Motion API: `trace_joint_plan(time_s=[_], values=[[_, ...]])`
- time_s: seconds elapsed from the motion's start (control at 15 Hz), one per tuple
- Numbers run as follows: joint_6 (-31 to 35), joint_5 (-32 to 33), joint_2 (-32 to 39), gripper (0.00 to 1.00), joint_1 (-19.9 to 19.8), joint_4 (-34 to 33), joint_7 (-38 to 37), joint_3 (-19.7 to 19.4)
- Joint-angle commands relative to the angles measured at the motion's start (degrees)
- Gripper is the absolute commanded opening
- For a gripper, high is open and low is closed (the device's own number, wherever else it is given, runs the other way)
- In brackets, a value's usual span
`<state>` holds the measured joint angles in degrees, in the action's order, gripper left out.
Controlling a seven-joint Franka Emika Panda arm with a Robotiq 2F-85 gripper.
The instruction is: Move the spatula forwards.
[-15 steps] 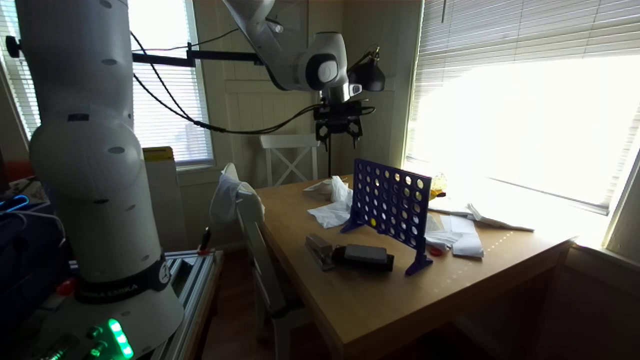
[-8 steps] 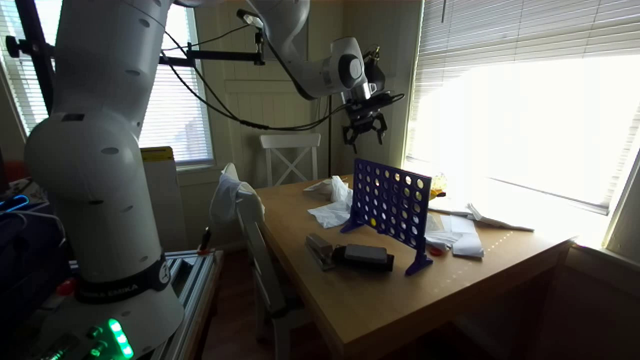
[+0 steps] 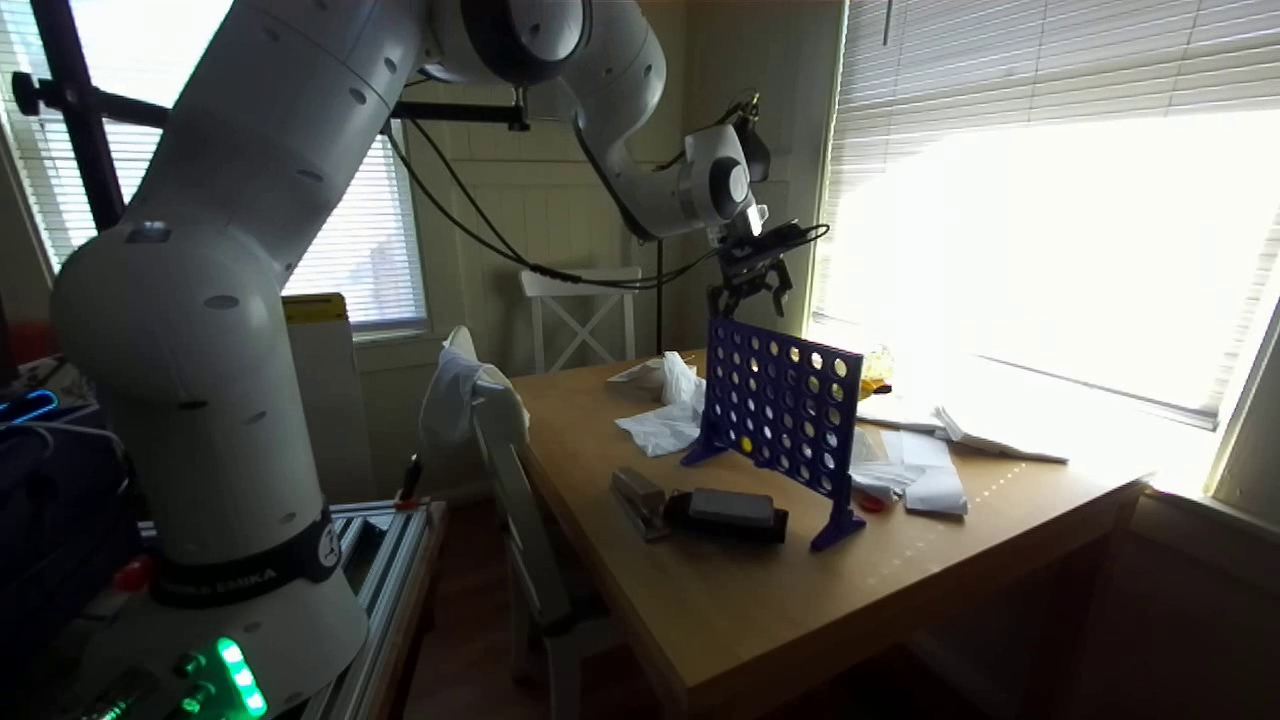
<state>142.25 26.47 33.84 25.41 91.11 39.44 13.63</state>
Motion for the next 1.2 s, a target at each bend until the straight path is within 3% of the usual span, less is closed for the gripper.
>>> trace_joint_plan(time_s=[0.0,0.2,0.8,1.13], values=[[-0.3,0.3,0.6,1.0,-0.3,-0.8,-0.1,0.4],[-2.1,0.4,2.4,1.0,0.2,-2.6,0.1,0.2],[1.1,6.9,11.2,1.0,1.9,-9.6,3.5,-2.8],[1.2,6.1,15.5,1.0,1.3,-14.1,8.1,-2.0]])
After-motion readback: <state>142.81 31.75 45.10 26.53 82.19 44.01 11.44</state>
